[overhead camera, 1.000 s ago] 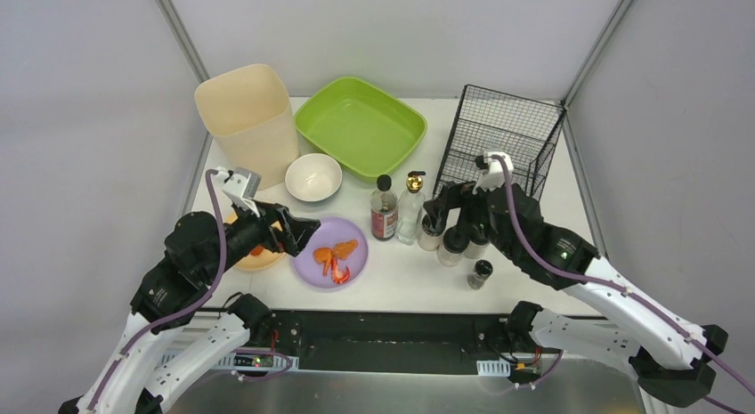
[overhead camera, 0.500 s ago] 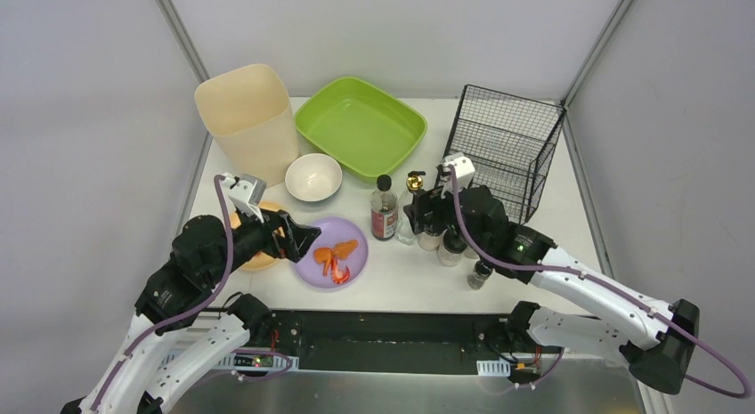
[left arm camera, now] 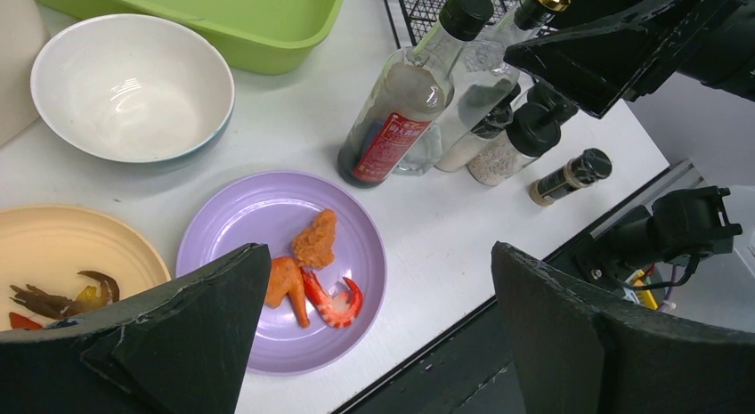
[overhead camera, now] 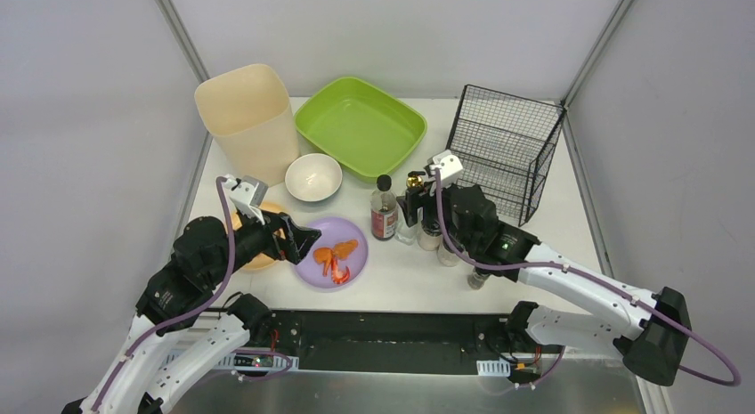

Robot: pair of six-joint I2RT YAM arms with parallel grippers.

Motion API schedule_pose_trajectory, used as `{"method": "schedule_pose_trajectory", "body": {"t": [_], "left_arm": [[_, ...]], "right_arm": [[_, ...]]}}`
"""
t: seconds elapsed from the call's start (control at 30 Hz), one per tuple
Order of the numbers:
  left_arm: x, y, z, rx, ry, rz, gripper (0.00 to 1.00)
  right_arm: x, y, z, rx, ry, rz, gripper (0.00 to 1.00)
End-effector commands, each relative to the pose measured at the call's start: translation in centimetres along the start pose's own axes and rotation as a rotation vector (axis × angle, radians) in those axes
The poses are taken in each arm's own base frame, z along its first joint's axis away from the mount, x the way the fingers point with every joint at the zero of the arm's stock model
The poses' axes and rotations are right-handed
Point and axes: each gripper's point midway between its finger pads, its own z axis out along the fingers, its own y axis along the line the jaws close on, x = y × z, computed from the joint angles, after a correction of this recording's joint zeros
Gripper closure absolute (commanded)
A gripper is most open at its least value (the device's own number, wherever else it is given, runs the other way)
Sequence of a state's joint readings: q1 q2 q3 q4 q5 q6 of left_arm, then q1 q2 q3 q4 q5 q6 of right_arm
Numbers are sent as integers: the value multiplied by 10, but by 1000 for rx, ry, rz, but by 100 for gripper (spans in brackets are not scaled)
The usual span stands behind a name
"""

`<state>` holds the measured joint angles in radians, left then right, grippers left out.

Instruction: Clear the kitchen counter

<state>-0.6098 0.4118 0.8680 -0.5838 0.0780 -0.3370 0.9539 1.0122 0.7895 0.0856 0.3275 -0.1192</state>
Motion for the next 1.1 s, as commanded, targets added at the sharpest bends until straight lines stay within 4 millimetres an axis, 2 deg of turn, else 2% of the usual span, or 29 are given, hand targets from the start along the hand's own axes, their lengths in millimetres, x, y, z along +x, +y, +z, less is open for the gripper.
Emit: {"method": "schedule_pose_trajectory", "body": {"t": [0.0,0.27,0.43,0.67,0.8,1.07], "left_arm": [[0,-5,-2,30,-2,25,0],[1,-4,-2,27,1,26,0],[3,-4,0,27,10,24,0],[4,-3,2,24,21,18,0],[6,-4,5,28,40,14,0],[9,-3,9,25,60,7,1]], "right_arm": [[-19,2,6,3,-111,0,29],[-11,2,12,8,-138,10,37],[-10,-1,13,21,-168,-2,47],[-9,-6,11,39,-225,6,51],[-10,-7,10,46,-255,-6,60],[-21,-10,7,67,-302,-31,100]]}}
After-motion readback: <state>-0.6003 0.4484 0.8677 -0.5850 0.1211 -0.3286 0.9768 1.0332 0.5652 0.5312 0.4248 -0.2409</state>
